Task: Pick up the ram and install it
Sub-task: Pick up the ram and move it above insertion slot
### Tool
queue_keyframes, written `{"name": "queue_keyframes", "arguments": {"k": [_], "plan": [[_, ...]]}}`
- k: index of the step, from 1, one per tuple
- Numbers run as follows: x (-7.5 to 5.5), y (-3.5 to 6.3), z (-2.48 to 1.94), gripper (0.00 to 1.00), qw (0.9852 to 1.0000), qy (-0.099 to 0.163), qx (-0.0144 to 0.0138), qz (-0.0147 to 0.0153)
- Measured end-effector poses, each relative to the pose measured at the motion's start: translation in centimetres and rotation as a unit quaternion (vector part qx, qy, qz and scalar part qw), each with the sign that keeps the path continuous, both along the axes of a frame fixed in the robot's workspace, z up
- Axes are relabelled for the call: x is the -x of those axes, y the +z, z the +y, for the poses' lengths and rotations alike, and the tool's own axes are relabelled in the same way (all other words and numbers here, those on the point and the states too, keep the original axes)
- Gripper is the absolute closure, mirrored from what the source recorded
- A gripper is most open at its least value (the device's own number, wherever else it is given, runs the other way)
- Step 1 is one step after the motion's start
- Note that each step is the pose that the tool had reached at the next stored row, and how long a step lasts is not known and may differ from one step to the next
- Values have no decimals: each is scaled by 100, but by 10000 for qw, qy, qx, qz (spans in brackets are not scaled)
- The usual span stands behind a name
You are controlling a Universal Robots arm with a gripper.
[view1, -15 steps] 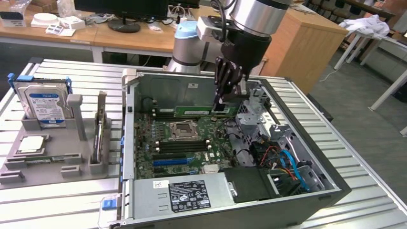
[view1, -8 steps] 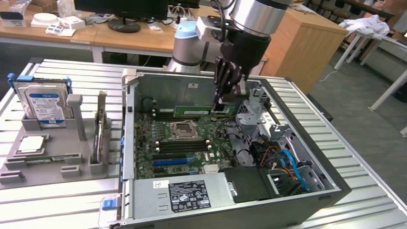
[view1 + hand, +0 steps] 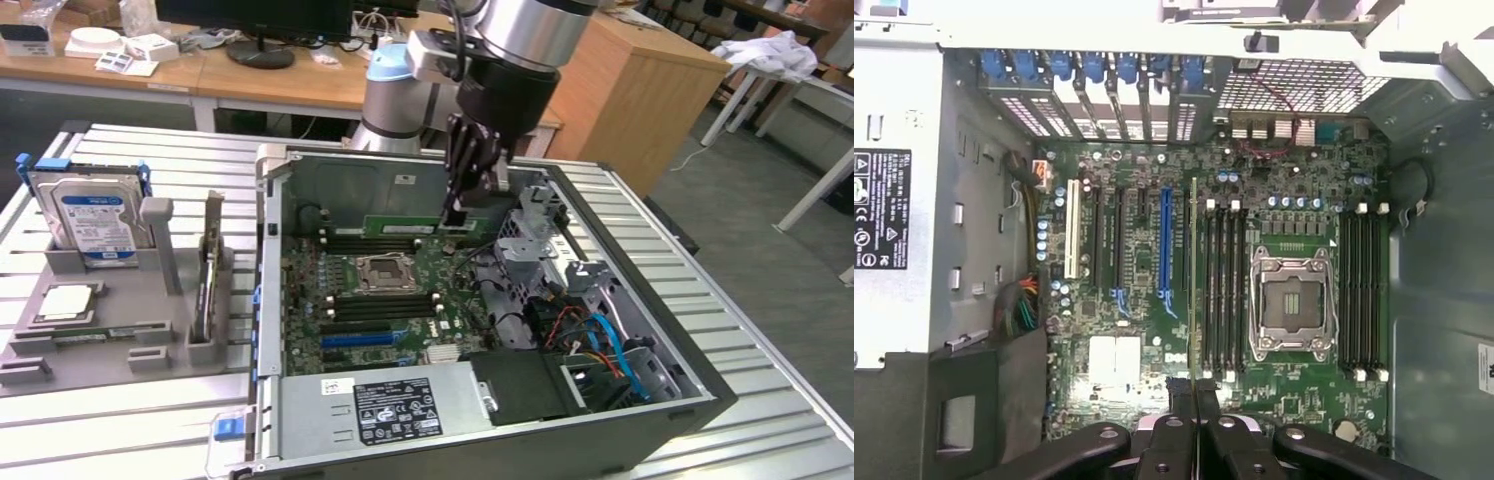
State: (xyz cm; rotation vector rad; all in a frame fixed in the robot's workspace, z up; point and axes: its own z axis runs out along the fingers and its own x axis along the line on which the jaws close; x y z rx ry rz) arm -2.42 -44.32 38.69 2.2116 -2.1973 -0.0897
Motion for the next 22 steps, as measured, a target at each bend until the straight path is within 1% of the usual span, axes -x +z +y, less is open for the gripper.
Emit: {"name": "queue_keyframes", "arguments": {"k": [3,9,13,22], "plan": [[9,-3,22,88,10000,0,1,0],[21,-13,79,88,10000,0,0,0],[27,-23,127,88,10000,0,0,0],[41,-48,219,88,10000,0,0,0]]}}
